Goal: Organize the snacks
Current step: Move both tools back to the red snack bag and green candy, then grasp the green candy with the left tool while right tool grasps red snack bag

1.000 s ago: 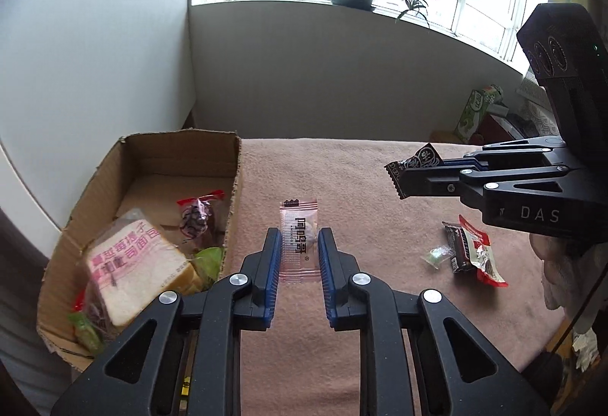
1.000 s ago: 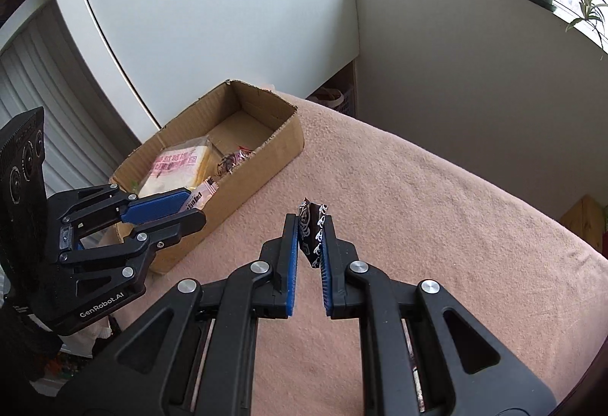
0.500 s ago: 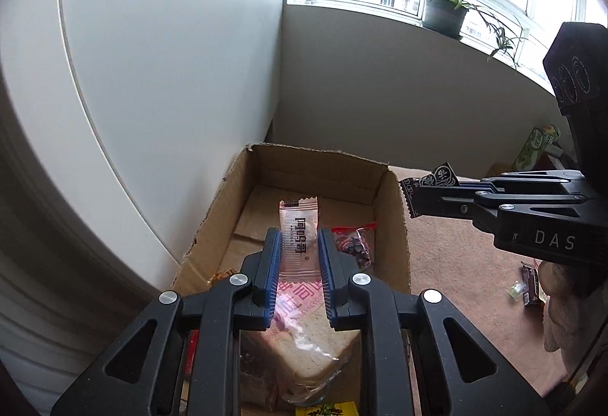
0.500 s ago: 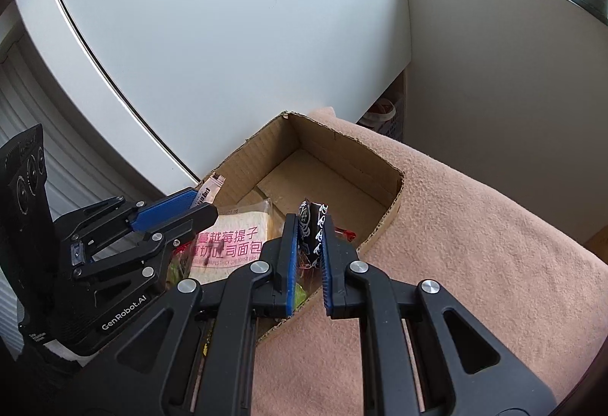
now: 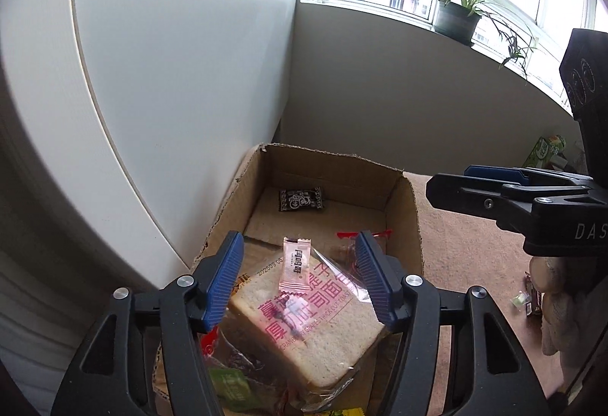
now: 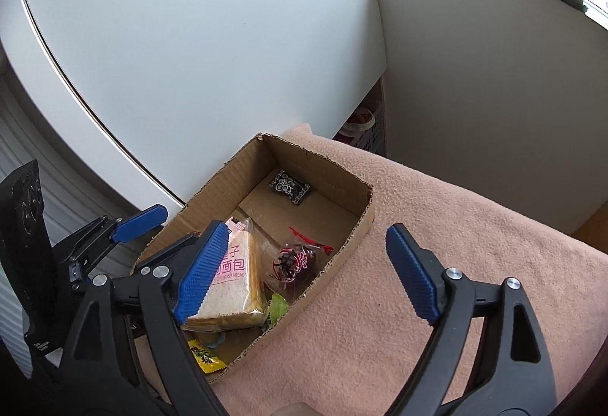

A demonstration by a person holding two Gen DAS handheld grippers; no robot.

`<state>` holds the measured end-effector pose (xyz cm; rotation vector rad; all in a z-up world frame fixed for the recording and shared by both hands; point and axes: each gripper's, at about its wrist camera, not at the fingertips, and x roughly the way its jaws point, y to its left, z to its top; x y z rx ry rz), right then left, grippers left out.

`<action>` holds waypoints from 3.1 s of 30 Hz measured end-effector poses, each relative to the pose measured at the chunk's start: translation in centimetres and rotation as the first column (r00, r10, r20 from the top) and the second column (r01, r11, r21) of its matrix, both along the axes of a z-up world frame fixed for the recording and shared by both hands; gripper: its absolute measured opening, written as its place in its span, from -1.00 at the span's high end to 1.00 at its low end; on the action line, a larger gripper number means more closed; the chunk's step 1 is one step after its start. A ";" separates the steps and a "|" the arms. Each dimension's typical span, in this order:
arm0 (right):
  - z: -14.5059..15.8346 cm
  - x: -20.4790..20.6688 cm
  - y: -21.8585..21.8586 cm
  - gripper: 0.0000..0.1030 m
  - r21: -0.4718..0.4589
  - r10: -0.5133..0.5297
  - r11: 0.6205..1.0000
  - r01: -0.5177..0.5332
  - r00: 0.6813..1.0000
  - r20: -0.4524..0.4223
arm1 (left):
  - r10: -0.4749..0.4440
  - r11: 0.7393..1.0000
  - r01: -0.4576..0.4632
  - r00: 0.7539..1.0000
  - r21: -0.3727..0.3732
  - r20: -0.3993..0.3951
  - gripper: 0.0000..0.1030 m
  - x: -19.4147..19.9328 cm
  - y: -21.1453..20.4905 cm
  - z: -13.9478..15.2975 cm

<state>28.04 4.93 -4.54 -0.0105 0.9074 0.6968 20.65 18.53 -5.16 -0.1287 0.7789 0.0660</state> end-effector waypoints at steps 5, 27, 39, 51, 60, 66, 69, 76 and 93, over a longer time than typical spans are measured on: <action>1.0 -1.2 -4.0 -0.76 -0.017 -0.052 0.998 0.053 0.999 0.013 | -0.027 0.999 0.027 1.000 -0.019 0.014 -0.25 -1.2 -1.1 0.6; -5.8 -8.8 -24.7 -0.89 -0.126 -0.422 0.905 0.407 0.899 -0.122 | -0.323 0.940 0.326 0.945 -0.097 0.048 -0.37 -5.4 -14.7 0.0; -9.4 -6.4 -21.2 -0.89 -0.285 -0.429 0.878 0.384 0.896 -0.115 | -0.434 0.900 0.435 0.900 0.019 -0.044 -0.37 -4.7 -19.7 -3.2; -11.8 -7.6 -24.2 -0.89 -0.315 -0.413 0.884 0.347 0.893 -0.177 | -0.459 0.887 0.461 0.885 0.012 -0.079 -0.37 -3.7 -20.4 -4.7; -12.1 -7.7 -28.0 -0.89 -0.302 -0.436 0.879 0.369 0.879 -0.196 | -0.543 0.832 0.552 0.831 0.057 -0.124 -0.14 -2.5 -24.1 -6.0; -11.5 -8.0 -27.3 -0.89 -0.291 -0.408 0.892 0.345 0.893 -0.192 | -0.571 0.802 0.588 0.807 0.108 -0.148 -0.02 -1.6 -25.9 -6.8; -12.2 -7.5 -26.5 -0.89 -0.318 -0.413 0.884 0.342 0.891 -0.190 | -0.580 0.789 0.601 0.797 0.126 -0.166 0.13 -1.2 -26.7 -7.2; -12.8 -6.3 -26.6 -0.89 -0.383 -0.408 0.865 0.323 0.899 -0.162 | -0.592 0.776 0.618 0.783 0.127 -0.192 0.17 -0.1 -27.8 -8.3; -12.8 -5.5 -24.7 -0.42 -0.425 -0.397 0.855 0.298 0.903 -0.165 | -0.575 0.799 0.595 0.798 0.088 -0.179 0.55 0.6 -27.3 -8.8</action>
